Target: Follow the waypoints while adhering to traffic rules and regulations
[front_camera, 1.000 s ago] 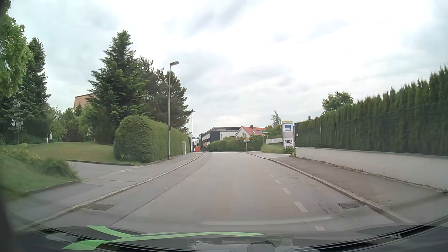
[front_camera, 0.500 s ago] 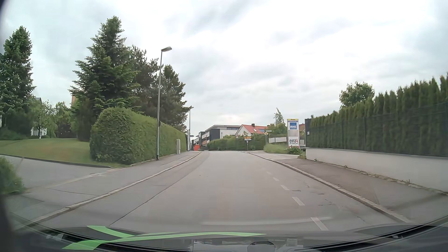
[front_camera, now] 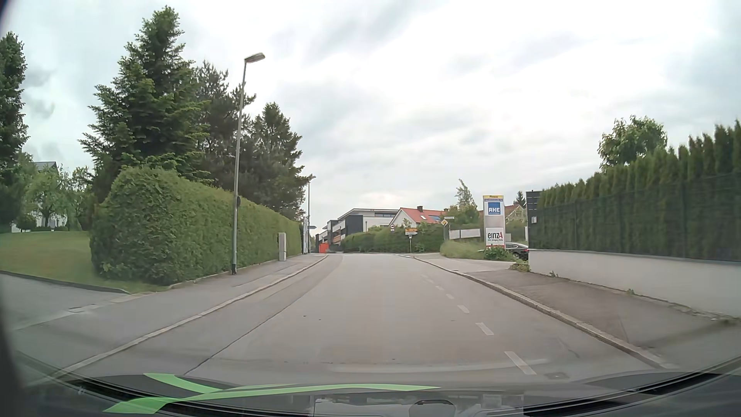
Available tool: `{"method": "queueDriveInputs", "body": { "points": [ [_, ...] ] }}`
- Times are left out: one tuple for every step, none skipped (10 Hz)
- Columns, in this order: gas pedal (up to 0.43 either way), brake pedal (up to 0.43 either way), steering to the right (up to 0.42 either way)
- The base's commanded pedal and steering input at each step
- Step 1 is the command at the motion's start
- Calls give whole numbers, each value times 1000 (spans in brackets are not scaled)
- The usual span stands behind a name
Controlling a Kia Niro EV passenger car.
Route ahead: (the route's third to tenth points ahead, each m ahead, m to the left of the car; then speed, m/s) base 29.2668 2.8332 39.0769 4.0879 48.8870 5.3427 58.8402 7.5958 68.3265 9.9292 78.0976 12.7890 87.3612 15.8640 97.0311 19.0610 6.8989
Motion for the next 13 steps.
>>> {"method": "queueDriveInputs", "body": {
  "points": [
    [150, 0, 1],
    [150, 0, 2],
    [150, 0, 4],
    [150, 0, 4],
    [150, 0, 4],
    [150, 0, 4],
    [150, 0, 4],
    [150, 0, 4],
    [150, 0, 4],
    [150, 0, 4],
    [150, 0, 3],
    [150, 0, -1],
    [150, 0, -5]
  ]
}}
